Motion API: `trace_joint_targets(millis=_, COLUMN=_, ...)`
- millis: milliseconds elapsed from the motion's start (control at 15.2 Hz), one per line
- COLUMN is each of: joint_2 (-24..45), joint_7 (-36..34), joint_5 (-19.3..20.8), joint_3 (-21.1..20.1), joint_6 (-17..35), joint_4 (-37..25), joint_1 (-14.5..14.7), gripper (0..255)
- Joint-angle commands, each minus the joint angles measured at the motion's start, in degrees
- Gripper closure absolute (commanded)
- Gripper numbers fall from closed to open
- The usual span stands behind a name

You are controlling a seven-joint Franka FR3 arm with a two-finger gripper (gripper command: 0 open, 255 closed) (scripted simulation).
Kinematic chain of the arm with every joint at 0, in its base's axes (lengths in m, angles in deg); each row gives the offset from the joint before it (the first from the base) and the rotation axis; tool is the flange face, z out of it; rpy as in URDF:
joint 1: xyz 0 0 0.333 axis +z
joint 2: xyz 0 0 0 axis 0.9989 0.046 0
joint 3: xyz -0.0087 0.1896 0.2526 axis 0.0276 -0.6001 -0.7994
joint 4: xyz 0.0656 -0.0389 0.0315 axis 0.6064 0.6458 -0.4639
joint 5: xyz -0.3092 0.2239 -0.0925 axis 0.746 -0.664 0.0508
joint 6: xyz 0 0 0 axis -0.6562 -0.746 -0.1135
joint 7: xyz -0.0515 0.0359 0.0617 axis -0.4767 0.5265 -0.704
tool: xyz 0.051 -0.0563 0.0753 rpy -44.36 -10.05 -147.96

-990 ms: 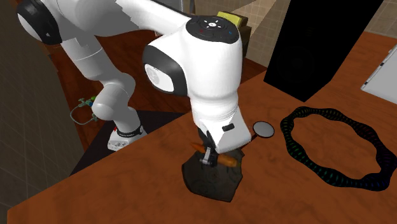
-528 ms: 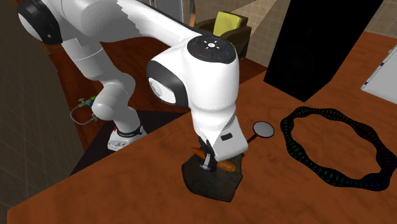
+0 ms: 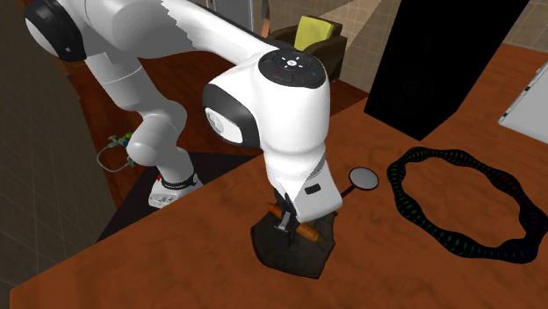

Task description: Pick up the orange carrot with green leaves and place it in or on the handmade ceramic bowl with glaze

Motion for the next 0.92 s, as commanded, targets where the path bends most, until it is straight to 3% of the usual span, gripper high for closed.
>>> trace_joint_targets(millis=0, joint_2=0.0, joint_7=0.0, joint_5=0.0, joint_3=0.0, joint_6=0.0, joint_4=0.0, joint_1=0.0, gripper=0)
trace_joint_targets(millis=132, joint_2=0.0, joint_7=0.0, joint_5=0.0, joint_3=0.0, joint_6=0.0, joint_4=0.0, joint_1=0.0, gripper=0)
trace_joint_targets(millis=396, joint_2=-1.2, joint_7=-0.4, joint_5=0.5, joint_3=-0.5, joint_6=-7.3, joint_4=-6.2, joint_1=0.0, gripper=0)
trace_joint_targets(millis=858, joint_2=-1.2, joint_7=-0.4, joint_5=0.5, joint_3=-0.5, joint_6=-7.3, joint_4=-6.2, joint_1=0.0, gripper=0)
